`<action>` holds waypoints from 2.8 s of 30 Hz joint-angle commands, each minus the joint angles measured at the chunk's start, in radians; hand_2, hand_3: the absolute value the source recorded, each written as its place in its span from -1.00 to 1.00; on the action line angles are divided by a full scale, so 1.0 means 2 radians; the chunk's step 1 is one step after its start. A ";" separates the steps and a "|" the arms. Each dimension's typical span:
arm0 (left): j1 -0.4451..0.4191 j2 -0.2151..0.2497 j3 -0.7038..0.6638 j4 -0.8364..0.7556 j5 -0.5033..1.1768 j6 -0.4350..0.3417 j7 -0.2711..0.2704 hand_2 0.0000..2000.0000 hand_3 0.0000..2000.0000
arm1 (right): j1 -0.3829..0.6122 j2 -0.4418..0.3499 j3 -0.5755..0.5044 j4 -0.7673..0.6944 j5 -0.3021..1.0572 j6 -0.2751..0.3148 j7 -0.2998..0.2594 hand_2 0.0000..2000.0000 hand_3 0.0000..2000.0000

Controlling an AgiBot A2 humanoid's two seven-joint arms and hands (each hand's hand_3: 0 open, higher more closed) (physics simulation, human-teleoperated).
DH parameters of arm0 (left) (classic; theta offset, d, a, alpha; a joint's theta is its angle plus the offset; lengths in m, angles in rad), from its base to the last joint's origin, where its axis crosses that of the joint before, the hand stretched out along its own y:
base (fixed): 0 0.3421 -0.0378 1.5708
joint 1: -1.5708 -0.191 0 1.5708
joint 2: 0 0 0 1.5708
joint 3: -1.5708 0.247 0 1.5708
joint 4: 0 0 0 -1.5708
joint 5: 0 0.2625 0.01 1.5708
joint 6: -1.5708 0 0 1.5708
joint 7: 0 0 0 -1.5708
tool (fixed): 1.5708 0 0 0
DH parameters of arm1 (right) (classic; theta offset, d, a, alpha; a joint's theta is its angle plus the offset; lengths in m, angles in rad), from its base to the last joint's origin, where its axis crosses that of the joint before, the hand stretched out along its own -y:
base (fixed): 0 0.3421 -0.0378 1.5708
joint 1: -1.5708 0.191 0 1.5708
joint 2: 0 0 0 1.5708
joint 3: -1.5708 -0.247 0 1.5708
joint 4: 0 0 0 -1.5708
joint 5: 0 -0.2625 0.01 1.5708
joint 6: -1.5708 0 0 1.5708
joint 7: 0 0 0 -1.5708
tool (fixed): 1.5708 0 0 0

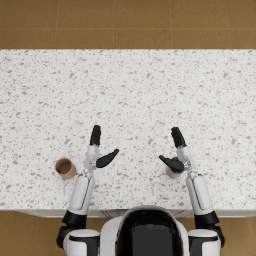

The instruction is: Pick up two cups and pour the berry on the right into the cup on the left

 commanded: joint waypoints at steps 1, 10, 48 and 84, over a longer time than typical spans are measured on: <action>0.000 0.000 0.000 0.000 0.000 0.000 0.000 -1.00 -1.00 | 0.000 0.000 0.000 0.000 0.000 0.000 0.000 -1.00 -1.00; 0.000 0.000 0.000 0.000 0.000 0.000 0.000 -1.00 -1.00 | 0.000 0.000 0.000 0.000 0.000 0.000 0.000 -1.00 -1.00; -0.269 0.130 -0.324 -0.064 0.249 -0.050 -0.050 -1.00 -1.00 | -0.259 0.016 -0.099 0.072 0.247 -0.050 0.050 -1.00 -1.00; -0.174 0.098 -0.289 0.139 0.251 -0.049 -0.051 -1.00 -1.00 | -0.165 -0.036 -0.046 -0.110 0.252 -0.054 0.052 -1.00 -1.00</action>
